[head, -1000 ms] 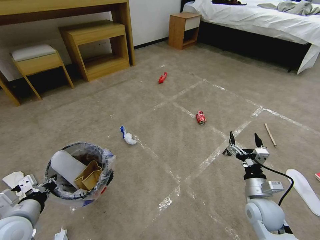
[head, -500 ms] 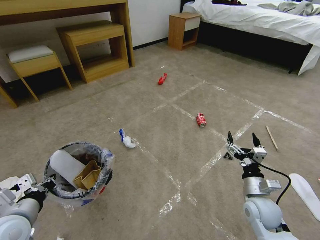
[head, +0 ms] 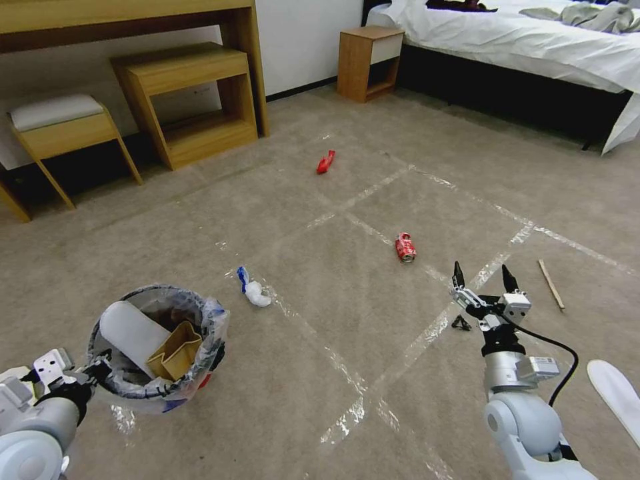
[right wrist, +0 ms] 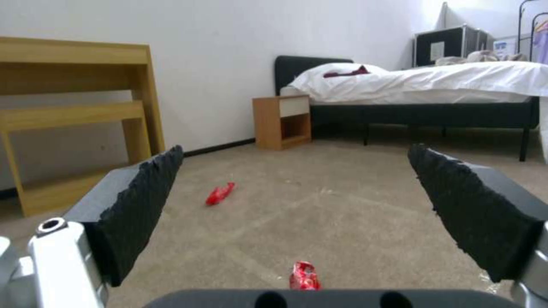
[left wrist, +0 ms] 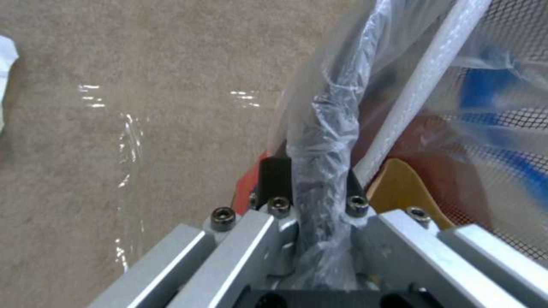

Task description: Pick up the trash bin and place the garbage on the floor into it.

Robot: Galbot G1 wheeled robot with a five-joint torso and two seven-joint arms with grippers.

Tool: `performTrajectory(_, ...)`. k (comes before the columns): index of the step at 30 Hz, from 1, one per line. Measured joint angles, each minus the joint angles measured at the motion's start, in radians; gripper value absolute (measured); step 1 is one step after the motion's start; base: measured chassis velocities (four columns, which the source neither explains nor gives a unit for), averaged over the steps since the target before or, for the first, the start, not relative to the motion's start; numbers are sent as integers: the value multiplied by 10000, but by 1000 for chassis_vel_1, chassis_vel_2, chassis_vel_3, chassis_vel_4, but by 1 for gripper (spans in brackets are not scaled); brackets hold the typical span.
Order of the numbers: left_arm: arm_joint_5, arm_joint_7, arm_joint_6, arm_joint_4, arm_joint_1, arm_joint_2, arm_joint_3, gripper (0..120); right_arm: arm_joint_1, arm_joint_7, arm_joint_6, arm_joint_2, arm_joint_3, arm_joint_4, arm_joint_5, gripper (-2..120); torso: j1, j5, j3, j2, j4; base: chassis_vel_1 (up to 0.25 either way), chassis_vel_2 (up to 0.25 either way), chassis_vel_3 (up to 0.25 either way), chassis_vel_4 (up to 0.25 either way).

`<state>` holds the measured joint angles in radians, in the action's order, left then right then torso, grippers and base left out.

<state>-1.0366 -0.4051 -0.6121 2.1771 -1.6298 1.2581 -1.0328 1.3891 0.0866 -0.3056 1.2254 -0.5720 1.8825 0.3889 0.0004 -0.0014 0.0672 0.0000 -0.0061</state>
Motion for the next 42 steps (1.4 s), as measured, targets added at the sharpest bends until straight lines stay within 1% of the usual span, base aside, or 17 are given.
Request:
performTrajectory(13,-209,-121,-133,-32,-4,-81,-62,1,-46,12,72,-77,-5,-6,45,100,0,0,0,0,0,-78,69,81,-66)
performTrajectory(24,-479,-323,-300,-52,39,-154,-230,1,-169,0,83,-64,103,-128,42,99,0,0,0,0,0,-80,84,69,-87)
performTrajectory(42,-698,-492,-453,-48,8,-211,-476,1,-258,-5,115,-43,170,-195,52,97,1,0,0,0,0,-90,89,88,-89)
